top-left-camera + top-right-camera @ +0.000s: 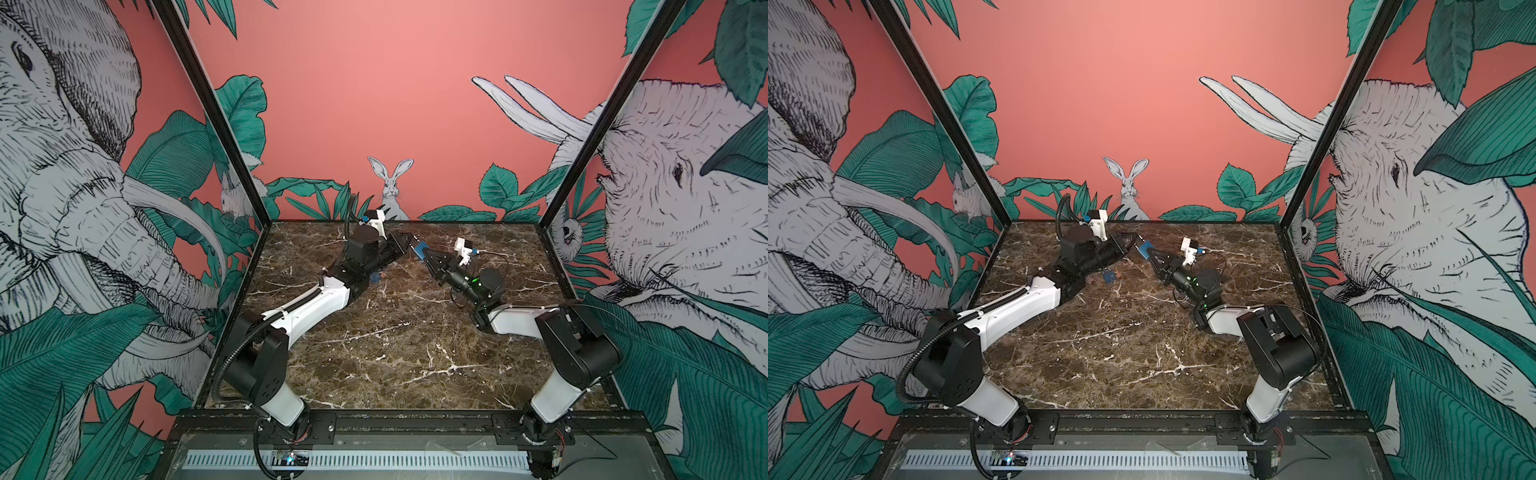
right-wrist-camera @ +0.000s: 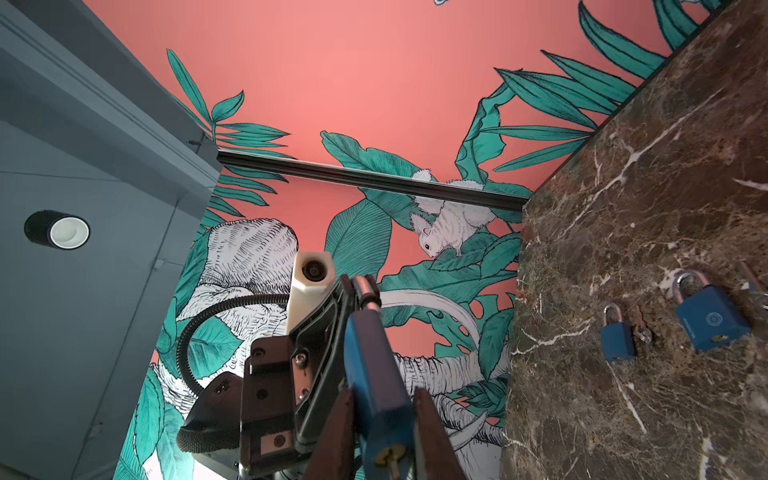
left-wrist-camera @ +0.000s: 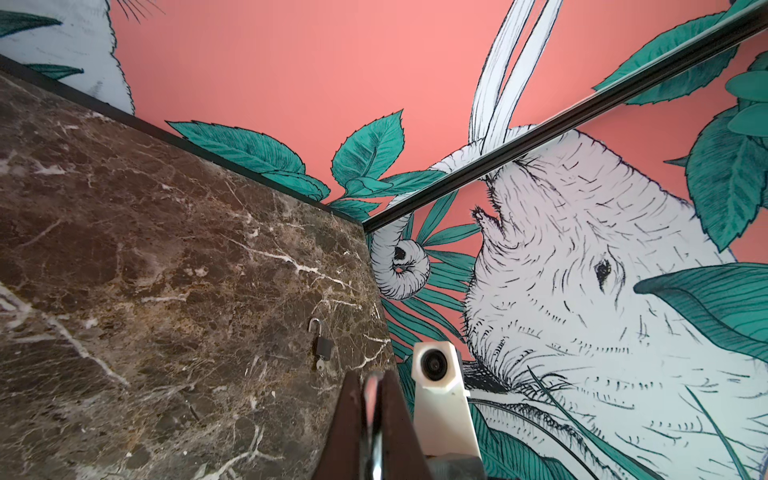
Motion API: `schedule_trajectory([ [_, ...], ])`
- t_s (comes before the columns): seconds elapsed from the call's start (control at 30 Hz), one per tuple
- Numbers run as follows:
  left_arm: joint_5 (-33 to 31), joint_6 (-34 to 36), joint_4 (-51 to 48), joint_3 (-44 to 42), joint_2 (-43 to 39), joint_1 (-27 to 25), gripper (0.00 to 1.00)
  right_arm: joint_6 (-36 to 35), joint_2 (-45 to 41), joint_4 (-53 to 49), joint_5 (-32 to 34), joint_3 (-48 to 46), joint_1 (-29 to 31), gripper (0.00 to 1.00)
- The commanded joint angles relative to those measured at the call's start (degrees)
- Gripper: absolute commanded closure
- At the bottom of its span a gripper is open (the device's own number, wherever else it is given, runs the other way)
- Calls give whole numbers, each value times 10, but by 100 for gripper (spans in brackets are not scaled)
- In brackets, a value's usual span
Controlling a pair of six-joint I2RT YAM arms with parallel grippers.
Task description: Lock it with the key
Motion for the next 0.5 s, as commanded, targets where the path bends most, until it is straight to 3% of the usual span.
schedule_trajectory([
  [0.0,166,11,-19,2,9,-89,100,-14,18,37,-54,52,24,86],
  [0.47,154,31,-22,-6,-3,-98,100,-25,34,37,-62,57,30,86],
])
